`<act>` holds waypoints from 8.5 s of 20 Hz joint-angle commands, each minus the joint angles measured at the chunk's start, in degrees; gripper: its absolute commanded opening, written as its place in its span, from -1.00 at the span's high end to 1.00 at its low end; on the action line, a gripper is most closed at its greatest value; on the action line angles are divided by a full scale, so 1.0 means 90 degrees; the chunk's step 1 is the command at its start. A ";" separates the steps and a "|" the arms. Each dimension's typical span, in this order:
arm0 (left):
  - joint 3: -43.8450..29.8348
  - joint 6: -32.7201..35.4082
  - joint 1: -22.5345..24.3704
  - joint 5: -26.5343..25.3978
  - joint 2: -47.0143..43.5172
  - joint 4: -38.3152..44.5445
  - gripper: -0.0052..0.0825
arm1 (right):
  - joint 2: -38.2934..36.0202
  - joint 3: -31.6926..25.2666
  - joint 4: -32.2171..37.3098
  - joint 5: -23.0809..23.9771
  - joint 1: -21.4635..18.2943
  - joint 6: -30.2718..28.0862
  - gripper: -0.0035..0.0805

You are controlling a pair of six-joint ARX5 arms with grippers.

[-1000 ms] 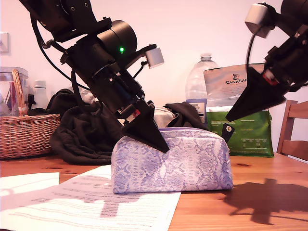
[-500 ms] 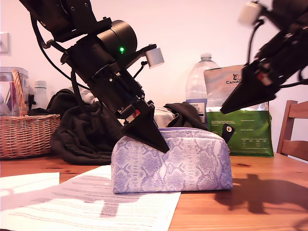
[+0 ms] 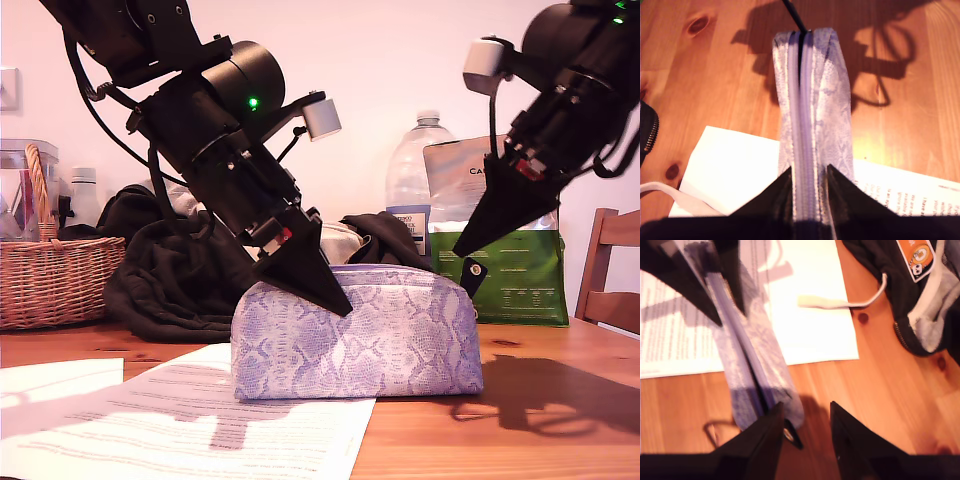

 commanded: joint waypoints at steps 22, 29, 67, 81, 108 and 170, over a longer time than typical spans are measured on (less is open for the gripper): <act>-0.0029 0.0034 -0.0022 -0.0226 0.0221 0.0066 0.50 | 0.0182 0.0432 -0.0726 0.1275 0.0476 -0.0328 0.95; -0.0029 0.0151 -0.0022 -0.0299 0.0221 0.0051 0.50 | 0.0180 0.1151 -0.1321 0.1491 0.0777 -0.0325 0.95; -0.0029 0.0306 -0.0311 -0.0476 0.0233 0.0121 0.50 | 0.0180 0.1858 -0.0865 -0.0151 0.1836 0.2749 0.94; -0.0029 0.0143 -0.0306 -0.0639 0.0231 0.0117 0.54 | 0.0172 0.1858 -0.2140 0.1506 0.1132 0.1375 0.16; -0.0010 0.1885 -0.0313 -0.1719 -0.1698 -0.0716 0.93 | 0.0175 0.1848 -0.1841 0.0478 0.0998 0.0947 -0.01; 0.0041 -0.0950 0.1904 0.2040 -0.3189 0.0374 0.40 | -0.0435 0.1848 0.1795 0.1826 0.3045 -0.4663 0.95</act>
